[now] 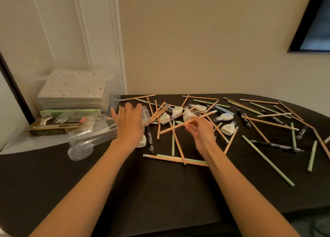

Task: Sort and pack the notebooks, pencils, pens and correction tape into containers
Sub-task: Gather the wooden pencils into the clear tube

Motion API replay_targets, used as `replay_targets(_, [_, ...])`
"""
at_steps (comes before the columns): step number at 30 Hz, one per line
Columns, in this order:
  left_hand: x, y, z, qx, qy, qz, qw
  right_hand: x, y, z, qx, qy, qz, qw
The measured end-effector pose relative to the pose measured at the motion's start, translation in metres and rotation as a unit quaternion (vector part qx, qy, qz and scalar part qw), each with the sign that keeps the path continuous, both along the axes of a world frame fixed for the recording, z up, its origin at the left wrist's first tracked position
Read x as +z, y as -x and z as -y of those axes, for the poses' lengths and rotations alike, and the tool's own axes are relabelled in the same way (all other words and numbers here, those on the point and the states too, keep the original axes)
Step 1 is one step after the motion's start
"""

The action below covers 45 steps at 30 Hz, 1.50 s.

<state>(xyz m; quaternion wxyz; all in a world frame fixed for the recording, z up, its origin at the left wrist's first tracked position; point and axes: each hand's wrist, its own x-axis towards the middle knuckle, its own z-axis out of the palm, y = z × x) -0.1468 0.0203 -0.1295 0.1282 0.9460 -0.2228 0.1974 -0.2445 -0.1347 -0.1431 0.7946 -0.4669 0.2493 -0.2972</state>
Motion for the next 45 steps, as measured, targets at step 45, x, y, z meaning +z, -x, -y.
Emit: replay_targets(45, [-0.027,-0.057,0.027,-0.006,0.016,0.027,0.999,0.008,-0.166,-0.003,0.086,0.455,-0.438,0.770])
